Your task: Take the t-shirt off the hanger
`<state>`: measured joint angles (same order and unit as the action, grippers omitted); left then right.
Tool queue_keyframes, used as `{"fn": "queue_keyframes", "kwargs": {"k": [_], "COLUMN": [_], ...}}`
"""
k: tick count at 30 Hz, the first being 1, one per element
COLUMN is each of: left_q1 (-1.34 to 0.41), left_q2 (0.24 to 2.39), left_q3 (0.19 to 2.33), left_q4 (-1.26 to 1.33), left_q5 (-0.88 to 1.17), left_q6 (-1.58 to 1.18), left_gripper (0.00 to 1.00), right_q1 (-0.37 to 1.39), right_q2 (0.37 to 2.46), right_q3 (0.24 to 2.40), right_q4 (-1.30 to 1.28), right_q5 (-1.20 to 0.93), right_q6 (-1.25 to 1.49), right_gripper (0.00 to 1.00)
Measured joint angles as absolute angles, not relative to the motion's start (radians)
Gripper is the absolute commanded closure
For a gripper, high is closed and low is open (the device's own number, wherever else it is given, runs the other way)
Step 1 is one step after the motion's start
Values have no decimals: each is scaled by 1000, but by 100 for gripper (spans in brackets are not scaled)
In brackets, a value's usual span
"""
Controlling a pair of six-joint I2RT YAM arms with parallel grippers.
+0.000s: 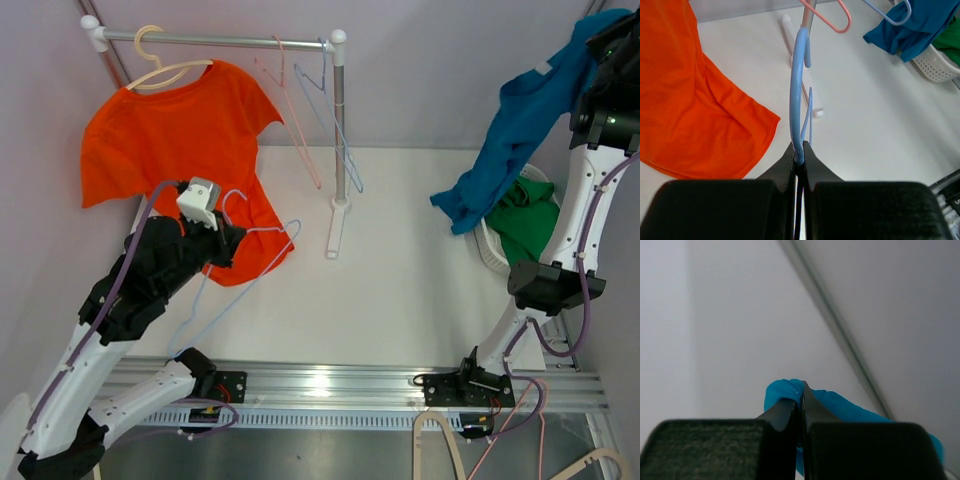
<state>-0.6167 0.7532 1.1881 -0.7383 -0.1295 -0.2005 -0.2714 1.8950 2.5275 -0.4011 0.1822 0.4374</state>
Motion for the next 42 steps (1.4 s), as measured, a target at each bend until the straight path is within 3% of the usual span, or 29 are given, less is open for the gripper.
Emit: {"fn": "queue_keyframes", "kwargs": {"k": [5,10,18,19,20,21,22,23,28,34,42], "left_q1": [-595,-587,-554,-547,-537,-521,-506,-487,-365,-257,-248], "left_q2": [789,816,822,823,824,826,832,839,902,1042,1244], "left_q3": [1193,1193,1190,1190,1190,1192,1194,1198,1254,1378,1600], "left_q4": [-667,-619,-556,-553,-550,-549,-548,-548,-548,-535,-446], "left_q5": [-128,-128,-124,-122,-118,-111,-104,-99,-65,-43,-36], "left_q6": [-199,-198,-201,-201,-201,-201,-201,-201,-207,-218,-183], "left_gripper": [99,99,99,99,99,99,99,99,99,99,99], "right_q1": [-279,-284,-305,-307,-308,-310,-310,-310,-299,-242,-158], "right_q2": [1882,2000,1688,1678,1678,1678,1677,1677,1675,1595,1293], "right_q3": [2478,2719,2032,1964,1912,1849,1773,1714,1596,1756,1749], "right_q4": [-196,-128,-114,-146,-177,-197,-222,-246,-399,-424,-353], "right_q5": [366,450,447,435,427,412,398,387,378,414,391], "right_q6": [431,336,373,389,404,422,440,455,471,408,358], "right_gripper": [100,100,100,94,80,57,7,1,0,0,1]}}
